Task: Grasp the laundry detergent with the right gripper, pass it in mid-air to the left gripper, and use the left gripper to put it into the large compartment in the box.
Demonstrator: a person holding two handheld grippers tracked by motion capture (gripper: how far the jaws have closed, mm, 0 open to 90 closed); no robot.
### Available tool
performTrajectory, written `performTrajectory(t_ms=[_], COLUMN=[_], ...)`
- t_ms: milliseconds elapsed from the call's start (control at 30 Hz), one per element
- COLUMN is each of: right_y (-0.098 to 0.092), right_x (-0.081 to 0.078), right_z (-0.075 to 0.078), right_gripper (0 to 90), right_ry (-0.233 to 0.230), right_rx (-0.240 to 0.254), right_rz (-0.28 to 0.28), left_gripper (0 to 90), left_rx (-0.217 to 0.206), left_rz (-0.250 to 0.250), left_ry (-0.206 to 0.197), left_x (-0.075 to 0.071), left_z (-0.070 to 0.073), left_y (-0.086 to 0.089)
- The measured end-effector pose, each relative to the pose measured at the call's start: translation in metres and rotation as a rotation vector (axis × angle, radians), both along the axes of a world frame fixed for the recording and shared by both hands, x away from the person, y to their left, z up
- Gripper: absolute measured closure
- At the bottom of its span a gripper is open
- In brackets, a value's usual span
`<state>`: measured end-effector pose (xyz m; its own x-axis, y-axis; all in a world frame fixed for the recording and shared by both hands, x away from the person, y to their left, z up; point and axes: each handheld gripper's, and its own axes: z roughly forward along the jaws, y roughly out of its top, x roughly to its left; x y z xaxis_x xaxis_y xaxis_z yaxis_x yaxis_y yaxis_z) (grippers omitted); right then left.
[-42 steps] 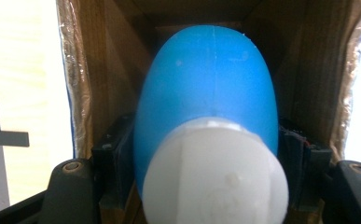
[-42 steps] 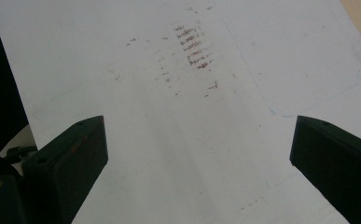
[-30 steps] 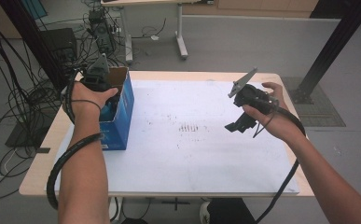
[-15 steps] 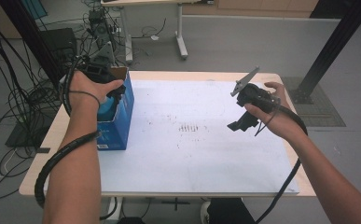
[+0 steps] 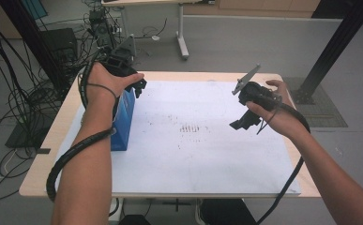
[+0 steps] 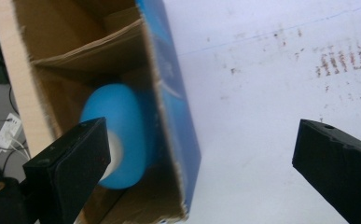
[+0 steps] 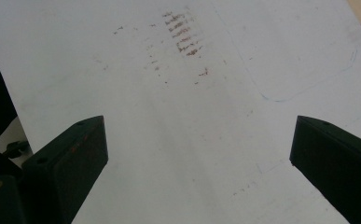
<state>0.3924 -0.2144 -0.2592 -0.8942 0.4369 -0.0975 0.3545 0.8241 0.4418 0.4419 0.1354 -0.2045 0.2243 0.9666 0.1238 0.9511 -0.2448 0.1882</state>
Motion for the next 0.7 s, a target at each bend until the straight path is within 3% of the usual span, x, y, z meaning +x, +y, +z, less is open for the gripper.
performTrajectory(t_ms=[333,433,700], right_y=[-0.003,-0.003,0.0], right_x=[0.003,0.005,0.008], right_z=[-0.001,0.0,-0.001], right_gripper=[4.2,4.2,4.2], right_ry=[0.012,0.009,0.007], right_rx=[-0.018,-0.015,-0.021], right_rz=[-0.007,-0.006,-0.003], left_gripper=[2.6,1.3,0.7], left_rx=[-0.034,-0.05,-0.044], left_rz=[-0.058,-0.065,-0.089], left_ry=[-0.029,-0.031,-0.043], left_x=[0.011,0.014,0.02], left_z=[-0.003,-0.004,-0.005], left_y=[-0.033,-0.038,-0.046])
